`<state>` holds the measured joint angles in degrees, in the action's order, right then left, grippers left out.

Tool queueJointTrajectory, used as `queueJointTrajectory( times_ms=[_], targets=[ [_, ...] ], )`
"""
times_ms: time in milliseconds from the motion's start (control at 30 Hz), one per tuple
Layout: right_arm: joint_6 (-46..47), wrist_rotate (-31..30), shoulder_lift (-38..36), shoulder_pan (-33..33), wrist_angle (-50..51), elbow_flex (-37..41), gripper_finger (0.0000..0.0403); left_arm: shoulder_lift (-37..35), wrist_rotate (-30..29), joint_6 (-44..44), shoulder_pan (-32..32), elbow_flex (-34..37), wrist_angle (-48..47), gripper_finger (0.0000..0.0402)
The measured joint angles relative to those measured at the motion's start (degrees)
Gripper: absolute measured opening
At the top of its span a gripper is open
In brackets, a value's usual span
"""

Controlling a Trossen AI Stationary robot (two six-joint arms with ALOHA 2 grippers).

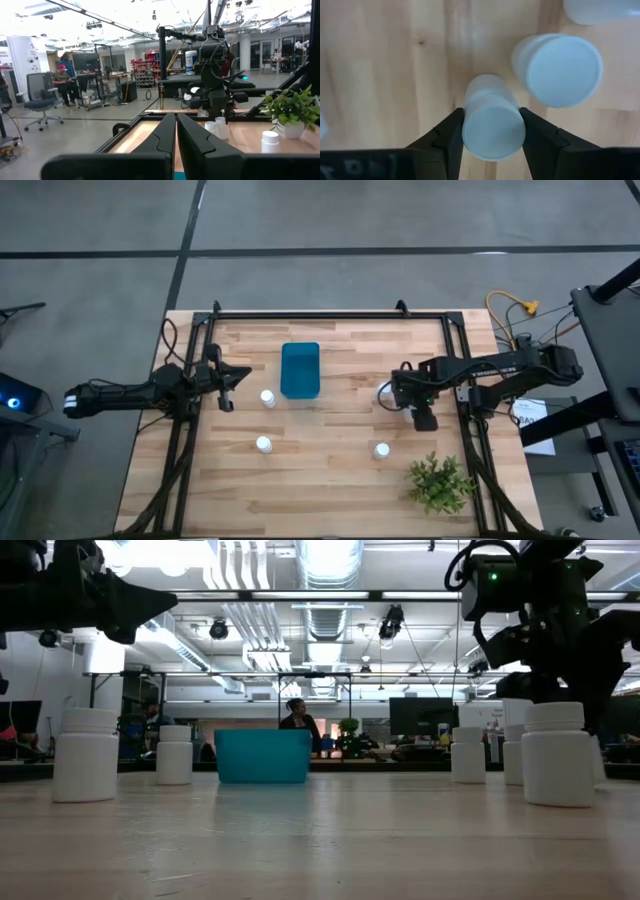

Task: Pick and place pill bottles into a basket
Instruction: Put the white medicine bottle into the blue bin

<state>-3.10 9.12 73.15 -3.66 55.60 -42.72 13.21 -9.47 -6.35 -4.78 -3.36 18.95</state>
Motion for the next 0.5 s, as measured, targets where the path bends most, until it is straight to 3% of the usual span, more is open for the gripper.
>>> queueJointTrajectory(
  times_ms=[300, 500],
  targets=[
    [0.3, 4.8, -1.0, 0.0, 0.9, 0.0, 0.0149, -0.4, 0.0, 4.3, 0.0, -0.4, 0.1, 0.0003],
    [-0.7, 11.0, -3.1, 0.0, 0.2, -1.1, 0.0149, -0.3, 0.0, 6.4, 0.0, -0.4, 0.1, 0.0044]
  ],
)
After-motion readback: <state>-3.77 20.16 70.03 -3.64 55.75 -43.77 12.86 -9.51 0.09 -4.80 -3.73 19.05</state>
